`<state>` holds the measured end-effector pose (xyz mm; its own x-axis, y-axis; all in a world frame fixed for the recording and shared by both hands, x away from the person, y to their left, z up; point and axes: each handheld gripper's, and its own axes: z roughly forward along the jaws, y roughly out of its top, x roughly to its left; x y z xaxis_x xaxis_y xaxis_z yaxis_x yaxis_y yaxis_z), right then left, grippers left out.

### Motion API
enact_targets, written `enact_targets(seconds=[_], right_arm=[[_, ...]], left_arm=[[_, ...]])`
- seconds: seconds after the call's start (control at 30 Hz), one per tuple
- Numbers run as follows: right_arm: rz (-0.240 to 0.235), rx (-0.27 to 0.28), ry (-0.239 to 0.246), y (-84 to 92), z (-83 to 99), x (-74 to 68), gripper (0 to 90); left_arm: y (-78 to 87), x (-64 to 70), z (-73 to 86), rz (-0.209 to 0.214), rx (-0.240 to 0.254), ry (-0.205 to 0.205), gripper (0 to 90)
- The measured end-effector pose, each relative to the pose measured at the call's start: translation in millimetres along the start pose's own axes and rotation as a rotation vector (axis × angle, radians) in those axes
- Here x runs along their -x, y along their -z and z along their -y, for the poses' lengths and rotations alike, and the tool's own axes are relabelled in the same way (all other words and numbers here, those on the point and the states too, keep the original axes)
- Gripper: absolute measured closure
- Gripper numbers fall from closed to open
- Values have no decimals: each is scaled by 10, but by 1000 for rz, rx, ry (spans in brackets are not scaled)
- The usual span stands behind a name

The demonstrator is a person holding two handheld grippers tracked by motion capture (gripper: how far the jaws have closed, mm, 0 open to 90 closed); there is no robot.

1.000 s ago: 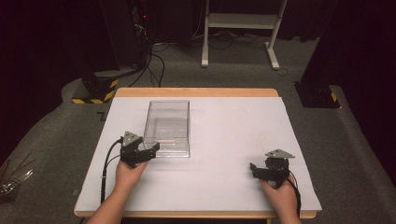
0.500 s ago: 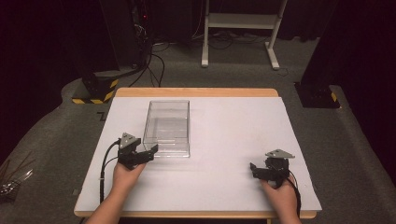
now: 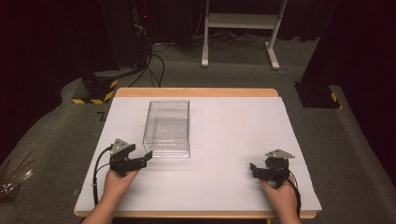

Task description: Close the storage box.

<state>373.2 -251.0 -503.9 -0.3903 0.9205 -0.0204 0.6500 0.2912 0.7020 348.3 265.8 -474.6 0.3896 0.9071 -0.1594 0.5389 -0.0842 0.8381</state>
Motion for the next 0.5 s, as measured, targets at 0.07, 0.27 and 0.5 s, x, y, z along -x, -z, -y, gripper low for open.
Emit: enact_targets(seconds=[0.07, 0.27, 0.5], right_arm=[[1, -1, -1, 1, 0, -1, 103], [1, -1, -1, 1, 0, -1, 103], [1, 0, 1, 0, 0, -1, 104]], left_arm=[[61, -34, 54, 1, -10, -4, 171], [158, -107, 153, -6, -32, -7, 171], [271, -228, 309, -21, -72, -4, 170]])
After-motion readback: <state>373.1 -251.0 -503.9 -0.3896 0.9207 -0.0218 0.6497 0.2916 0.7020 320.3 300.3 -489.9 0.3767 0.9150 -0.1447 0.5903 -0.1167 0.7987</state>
